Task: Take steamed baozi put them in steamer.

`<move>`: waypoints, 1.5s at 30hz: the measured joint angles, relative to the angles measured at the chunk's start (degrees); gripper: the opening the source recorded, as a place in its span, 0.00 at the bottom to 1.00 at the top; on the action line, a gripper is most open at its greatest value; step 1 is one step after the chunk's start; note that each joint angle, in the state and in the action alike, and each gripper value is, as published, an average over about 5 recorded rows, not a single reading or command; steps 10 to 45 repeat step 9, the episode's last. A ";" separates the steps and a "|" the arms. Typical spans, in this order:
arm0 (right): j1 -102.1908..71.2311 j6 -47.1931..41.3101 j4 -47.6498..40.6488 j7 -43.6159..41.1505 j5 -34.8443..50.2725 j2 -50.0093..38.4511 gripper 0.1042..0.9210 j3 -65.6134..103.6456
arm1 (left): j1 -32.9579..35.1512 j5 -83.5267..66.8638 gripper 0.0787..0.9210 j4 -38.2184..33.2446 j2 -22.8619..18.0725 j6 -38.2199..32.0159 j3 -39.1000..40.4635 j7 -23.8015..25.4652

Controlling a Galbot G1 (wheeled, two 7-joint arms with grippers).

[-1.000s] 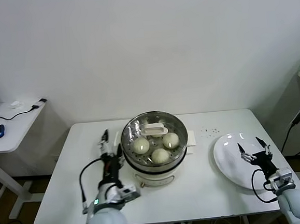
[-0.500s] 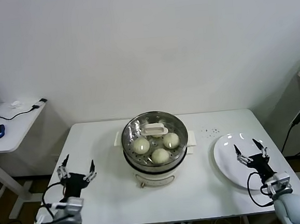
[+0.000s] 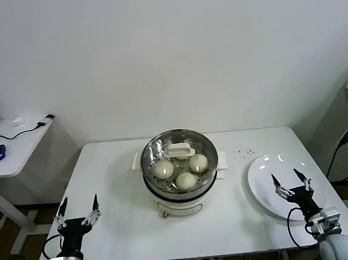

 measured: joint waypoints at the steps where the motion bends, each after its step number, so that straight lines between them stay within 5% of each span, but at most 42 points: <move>1: -0.13 -0.04 0.05 -0.09 0.17 0.02 0.88 0.13 | 0.19 -0.40 0.88 0.08 -0.19 -0.53 -0.17 0.25; 45: -0.34 -0.25 0.04 -0.67 0.91 0.01 0.88 0.37 | 1.35 -1.26 0.88 0.26 -1.35 -3.03 -1.12 1.71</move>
